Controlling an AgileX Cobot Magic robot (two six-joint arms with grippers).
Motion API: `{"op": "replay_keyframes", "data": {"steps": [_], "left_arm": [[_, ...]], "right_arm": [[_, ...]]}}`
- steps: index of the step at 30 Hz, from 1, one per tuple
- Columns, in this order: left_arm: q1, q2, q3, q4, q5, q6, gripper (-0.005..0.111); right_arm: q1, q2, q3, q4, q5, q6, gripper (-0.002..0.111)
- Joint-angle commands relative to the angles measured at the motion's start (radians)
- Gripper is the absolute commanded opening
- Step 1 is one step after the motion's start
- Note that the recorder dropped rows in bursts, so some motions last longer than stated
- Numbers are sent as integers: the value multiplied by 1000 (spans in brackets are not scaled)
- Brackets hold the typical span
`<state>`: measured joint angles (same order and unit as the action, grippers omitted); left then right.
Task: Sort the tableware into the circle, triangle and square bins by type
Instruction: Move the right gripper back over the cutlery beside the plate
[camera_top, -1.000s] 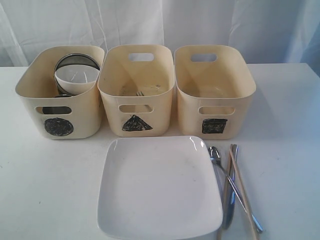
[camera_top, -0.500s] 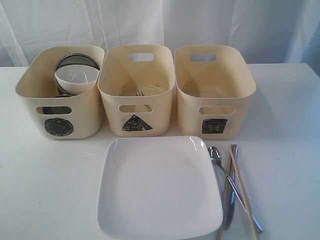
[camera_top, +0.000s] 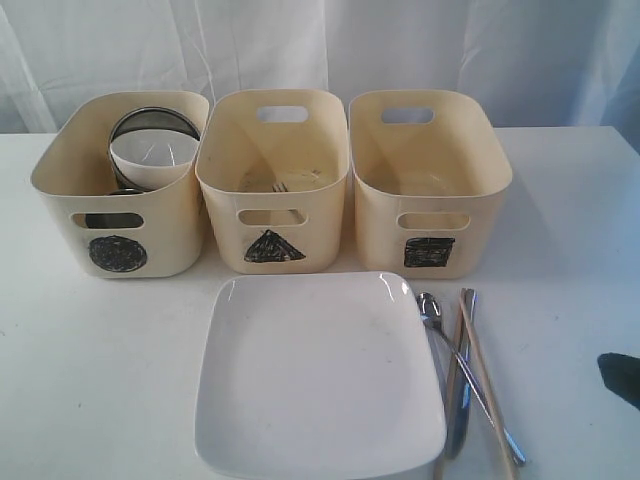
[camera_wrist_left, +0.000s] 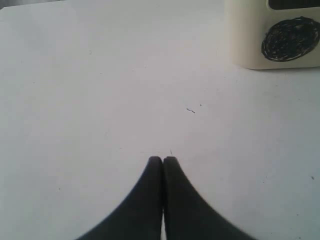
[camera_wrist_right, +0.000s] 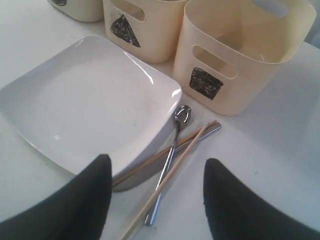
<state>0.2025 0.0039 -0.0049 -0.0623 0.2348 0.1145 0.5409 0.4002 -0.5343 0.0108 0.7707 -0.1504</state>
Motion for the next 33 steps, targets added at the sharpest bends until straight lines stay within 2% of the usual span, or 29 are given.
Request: {"op": "replay_keyframes", "data": {"steps": [1, 12, 23, 33], "left_arm": [[-6, -4, 5, -11, -3, -3, 0], [-6, -4, 5, -11, -3, -3, 0], [-6, -4, 5, -11, -3, -3, 0], [-6, -4, 5, -11, -3, -3, 0]], "right_arm": [[-4, 3, 49, -40, -69, -10, 52], [-4, 3, 137, -48, -132, -3, 52], [-4, 3, 241, -46, -385, 52, 52], [-4, 29, 296, -46, -497, 54, 52]]}}
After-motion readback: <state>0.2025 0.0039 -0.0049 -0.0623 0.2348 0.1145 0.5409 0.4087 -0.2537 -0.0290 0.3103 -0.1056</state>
